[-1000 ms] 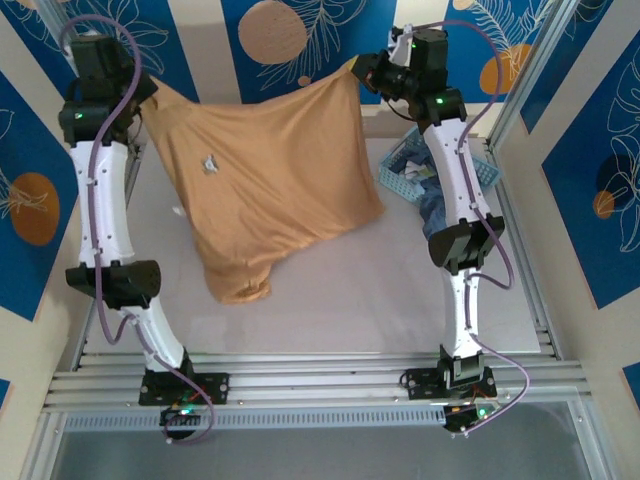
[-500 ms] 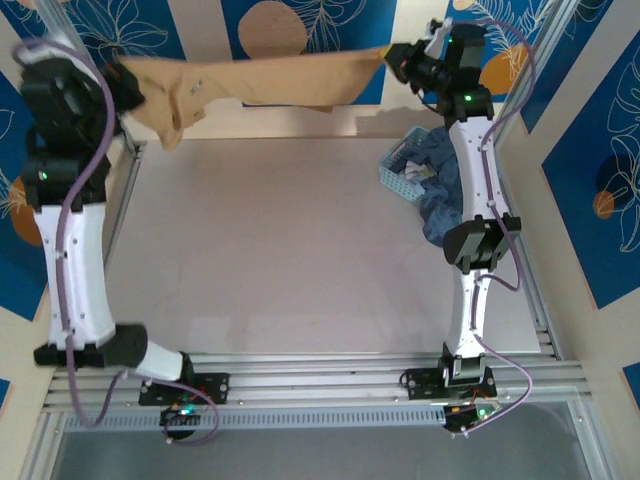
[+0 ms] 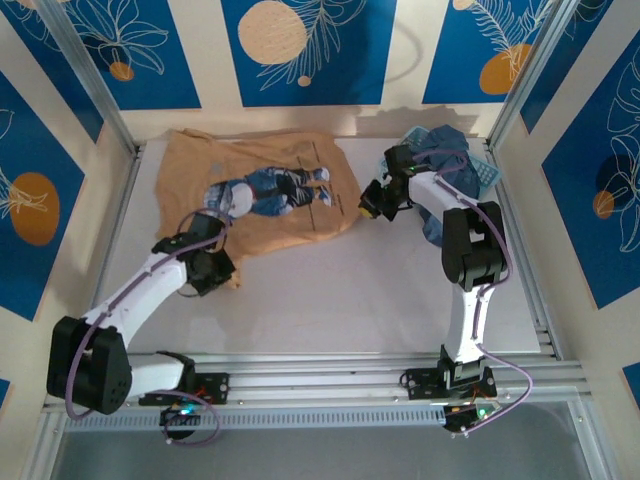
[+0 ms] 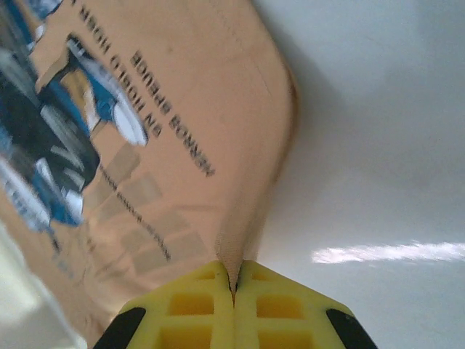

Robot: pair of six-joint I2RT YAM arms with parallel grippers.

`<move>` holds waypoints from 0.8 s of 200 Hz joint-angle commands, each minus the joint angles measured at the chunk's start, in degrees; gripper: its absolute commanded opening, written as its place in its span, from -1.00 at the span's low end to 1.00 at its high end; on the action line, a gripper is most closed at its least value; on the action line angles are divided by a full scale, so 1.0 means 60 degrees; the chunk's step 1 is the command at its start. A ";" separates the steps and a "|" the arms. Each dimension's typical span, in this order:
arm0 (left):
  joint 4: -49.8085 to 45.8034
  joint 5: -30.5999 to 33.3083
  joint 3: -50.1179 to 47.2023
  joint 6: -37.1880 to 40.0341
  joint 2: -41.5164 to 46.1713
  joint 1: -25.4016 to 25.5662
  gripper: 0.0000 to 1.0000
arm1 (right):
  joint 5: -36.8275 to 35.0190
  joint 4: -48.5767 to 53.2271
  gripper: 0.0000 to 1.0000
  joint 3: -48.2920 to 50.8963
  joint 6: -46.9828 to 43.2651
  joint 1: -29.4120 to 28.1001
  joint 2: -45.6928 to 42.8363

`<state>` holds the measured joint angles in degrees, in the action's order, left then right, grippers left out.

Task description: Fold and stack the t-shirts

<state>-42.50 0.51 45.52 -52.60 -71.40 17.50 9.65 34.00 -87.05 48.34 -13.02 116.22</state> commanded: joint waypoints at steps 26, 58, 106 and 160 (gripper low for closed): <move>-0.1558 0.0176 -0.0894 -0.2068 0.0781 0.0361 -1.00 | -0.1525 0.1431 -1.00 0.1444 -0.0596 -0.0380 -0.1316; -0.2423 0.0472 -0.1337 -0.3052 0.1865 0.0400 -1.00 | -0.1619 0.1753 -1.00 0.2513 -0.0499 -0.0540 -0.2124; -0.3750 0.0924 -0.1475 -0.4045 0.2848 0.0412 -1.00 | -0.1639 0.2227 -1.00 0.3555 -0.0409 -0.0646 -0.2963; -0.4536 0.1114 -0.1469 -0.4366 0.3370 0.0469 -1.00 | -0.1411 0.2621 -1.00 0.4362 -0.0468 -0.0549 -0.3518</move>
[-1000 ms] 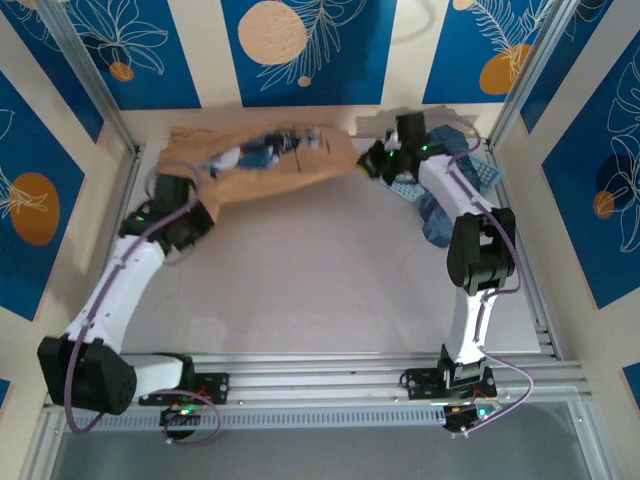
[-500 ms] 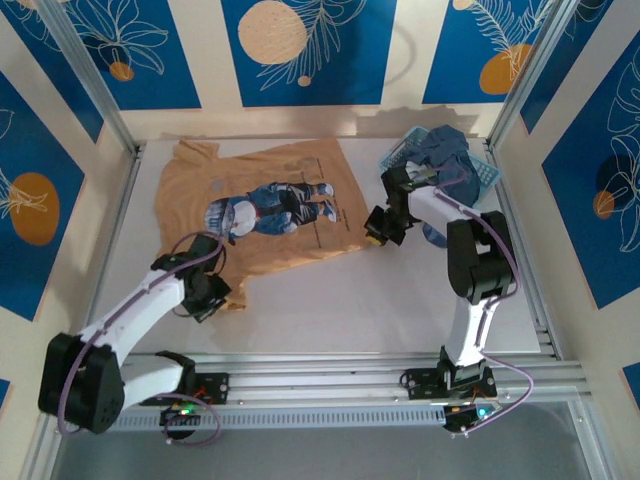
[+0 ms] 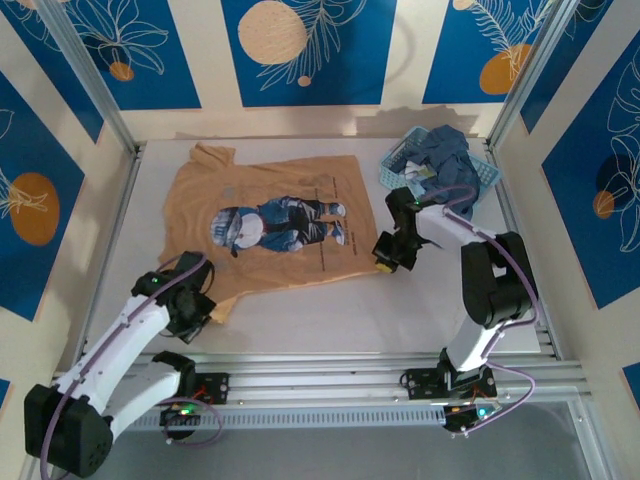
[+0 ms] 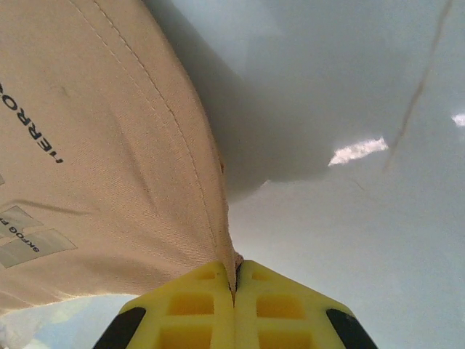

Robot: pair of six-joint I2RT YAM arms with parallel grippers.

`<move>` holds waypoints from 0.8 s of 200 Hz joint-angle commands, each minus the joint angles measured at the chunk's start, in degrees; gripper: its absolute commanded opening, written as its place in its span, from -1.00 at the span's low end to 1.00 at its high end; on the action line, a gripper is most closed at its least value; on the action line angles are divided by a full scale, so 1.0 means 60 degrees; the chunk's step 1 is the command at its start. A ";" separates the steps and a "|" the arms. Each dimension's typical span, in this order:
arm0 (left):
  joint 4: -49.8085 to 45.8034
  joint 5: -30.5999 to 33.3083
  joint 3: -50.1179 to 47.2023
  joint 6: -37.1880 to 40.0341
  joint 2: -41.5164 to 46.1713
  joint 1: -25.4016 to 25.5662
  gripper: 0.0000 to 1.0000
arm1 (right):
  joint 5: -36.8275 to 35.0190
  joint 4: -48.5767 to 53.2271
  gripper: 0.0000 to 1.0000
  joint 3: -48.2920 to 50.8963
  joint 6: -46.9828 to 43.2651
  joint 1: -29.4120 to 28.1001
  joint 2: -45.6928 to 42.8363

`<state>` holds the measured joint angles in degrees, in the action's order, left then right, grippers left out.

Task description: Fold and stack the t-shirts

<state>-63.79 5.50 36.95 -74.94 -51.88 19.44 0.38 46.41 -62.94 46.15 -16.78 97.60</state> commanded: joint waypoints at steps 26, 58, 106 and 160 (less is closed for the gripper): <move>-0.0264 0.0145 -0.0026 -0.0274 0.0105 0.0177 -1.00 | 0.0242 0.0576 -1.00 0.0673 -0.0102 0.0124 -0.0771; 0.0422 0.0717 0.1032 0.0865 -0.0410 0.0263 -1.00 | 0.0495 0.0599 -1.00 0.0528 0.0139 0.0179 -0.1052; 0.0433 0.1888 0.3514 0.2855 -0.2264 0.0272 -1.00 | 0.1282 0.0835 -1.00 -0.0266 0.1038 0.0402 -0.0897; 0.0716 0.2827 0.5643 0.4325 -0.4160 0.0226 -1.00 | 0.1258 0.1123 -1.00 -0.1535 0.1647 0.0512 -0.0248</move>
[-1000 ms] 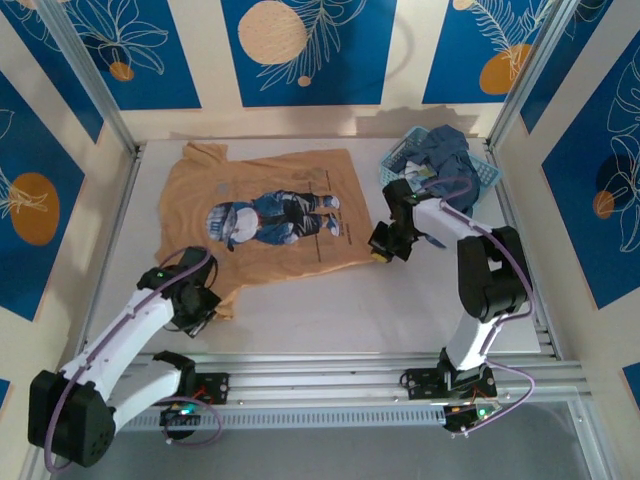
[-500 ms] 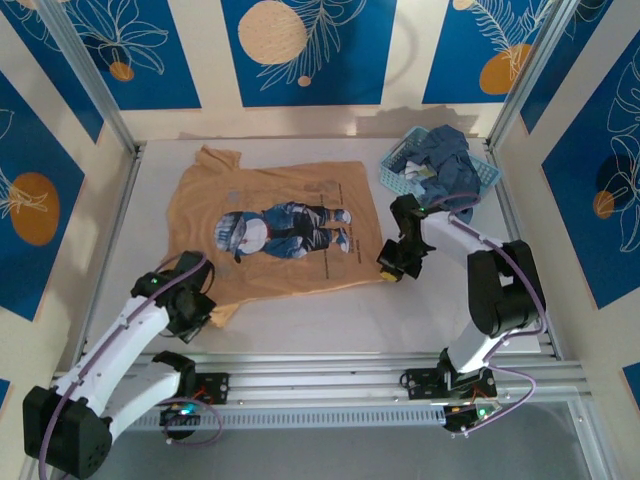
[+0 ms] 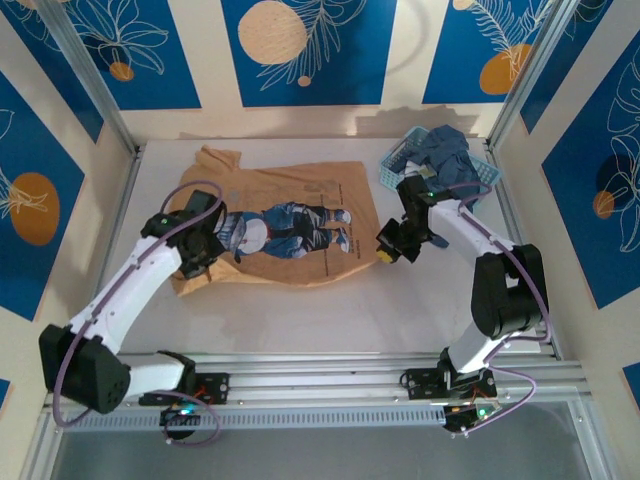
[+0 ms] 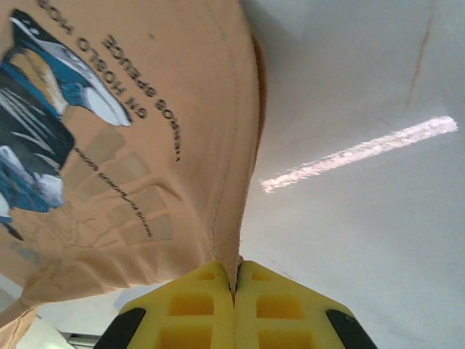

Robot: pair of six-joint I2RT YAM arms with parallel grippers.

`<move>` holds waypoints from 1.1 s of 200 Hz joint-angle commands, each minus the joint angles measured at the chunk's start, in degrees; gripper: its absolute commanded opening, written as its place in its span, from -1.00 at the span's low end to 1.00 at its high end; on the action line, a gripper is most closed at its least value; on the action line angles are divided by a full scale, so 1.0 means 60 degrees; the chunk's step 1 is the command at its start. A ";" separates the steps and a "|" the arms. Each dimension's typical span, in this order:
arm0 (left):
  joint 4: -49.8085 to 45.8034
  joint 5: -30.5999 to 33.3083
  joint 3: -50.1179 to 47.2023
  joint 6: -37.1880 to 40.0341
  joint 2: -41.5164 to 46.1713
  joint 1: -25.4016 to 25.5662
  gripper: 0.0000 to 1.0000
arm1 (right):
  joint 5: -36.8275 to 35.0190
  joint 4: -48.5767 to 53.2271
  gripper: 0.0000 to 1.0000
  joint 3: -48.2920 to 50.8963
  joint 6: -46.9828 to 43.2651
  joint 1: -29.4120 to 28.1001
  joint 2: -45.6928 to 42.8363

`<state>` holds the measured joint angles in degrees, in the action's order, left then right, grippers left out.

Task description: Fold and stack the t-shirts

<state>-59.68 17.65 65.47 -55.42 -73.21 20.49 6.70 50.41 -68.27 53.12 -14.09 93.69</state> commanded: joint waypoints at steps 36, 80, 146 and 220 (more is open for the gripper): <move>0.0147 0.1369 0.1935 0.2030 -0.1735 -0.0163 -1.00 | 0.0090 0.0695 -1.00 -0.1638 0.0556 0.0100 0.1102; 0.0627 0.1604 0.2820 0.2957 -0.2689 -0.0583 -1.00 | -0.0146 0.0910 -1.00 -0.2734 0.0530 0.0127 0.1866; 0.1284 0.1684 0.3860 0.4324 -0.3999 -0.1059 -1.00 | -0.0604 0.1190 -1.00 -0.4225 0.0702 0.0119 0.3177; 0.1535 0.1631 0.4864 0.5071 -0.5425 -0.1438 -1.00 | -0.0725 0.1288 -1.00 -0.5299 0.0931 0.0127 0.4307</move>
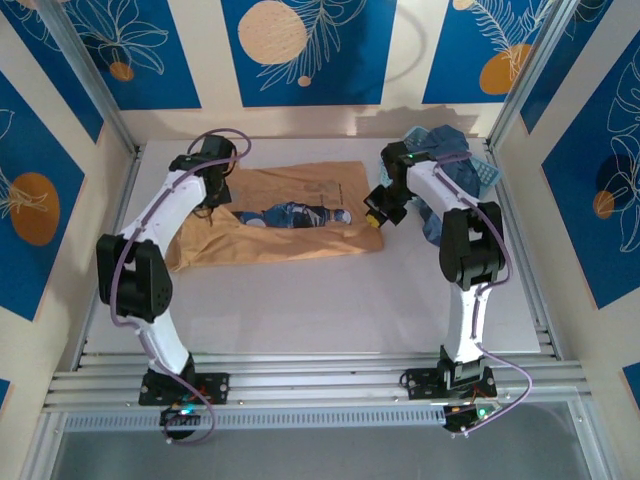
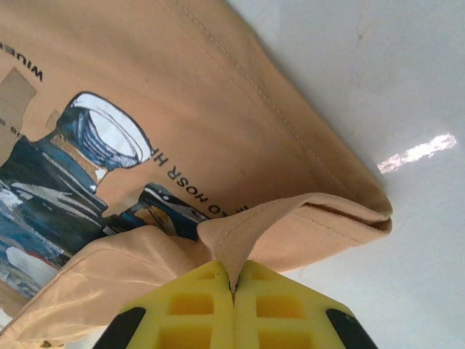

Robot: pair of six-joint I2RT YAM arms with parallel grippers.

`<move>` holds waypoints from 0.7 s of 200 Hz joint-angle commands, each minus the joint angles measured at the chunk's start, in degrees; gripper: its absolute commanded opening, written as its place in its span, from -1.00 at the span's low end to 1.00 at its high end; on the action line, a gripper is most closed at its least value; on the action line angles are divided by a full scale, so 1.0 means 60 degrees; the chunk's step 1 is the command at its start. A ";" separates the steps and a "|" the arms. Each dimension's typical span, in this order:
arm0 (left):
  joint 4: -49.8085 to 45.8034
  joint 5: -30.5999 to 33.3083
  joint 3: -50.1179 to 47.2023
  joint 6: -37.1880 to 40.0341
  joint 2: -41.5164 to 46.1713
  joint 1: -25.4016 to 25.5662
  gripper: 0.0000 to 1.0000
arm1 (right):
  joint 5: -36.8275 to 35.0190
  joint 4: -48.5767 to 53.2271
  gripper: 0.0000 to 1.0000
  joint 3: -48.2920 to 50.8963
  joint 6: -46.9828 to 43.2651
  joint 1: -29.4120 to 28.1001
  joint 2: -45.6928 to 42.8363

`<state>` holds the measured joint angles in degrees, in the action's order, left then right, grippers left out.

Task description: Fold and stack the t-shirts

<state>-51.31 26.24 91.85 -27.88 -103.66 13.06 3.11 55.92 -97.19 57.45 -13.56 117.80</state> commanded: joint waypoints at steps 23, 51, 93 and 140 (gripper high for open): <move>0.0114 0.0224 0.0790 0.0747 -0.0834 -0.0290 -1.00 | -0.0058 0.0341 -1.00 -0.0738 0.0174 0.0072 0.0580; -0.0334 0.0191 0.1331 0.0744 -0.1126 -0.0638 -0.05 | -0.0027 0.0421 -0.23 -0.1098 -0.0148 0.0215 0.0804; -0.1057 -0.0551 0.0744 0.0224 -0.0044 -0.1646 0.35 | -0.0318 0.0259 0.32 -0.0339 -0.1005 0.0533 -0.0349; -0.0607 -0.3831 -0.2928 -0.1352 0.1641 -0.3539 0.35 | 0.0521 -0.1181 0.14 0.2731 -0.1665 0.0376 -0.2119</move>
<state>-53.80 15.33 82.76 -30.24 -97.19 -3.97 2.20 52.93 -87.81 50.85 -10.15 109.54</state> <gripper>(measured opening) 0.674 0.590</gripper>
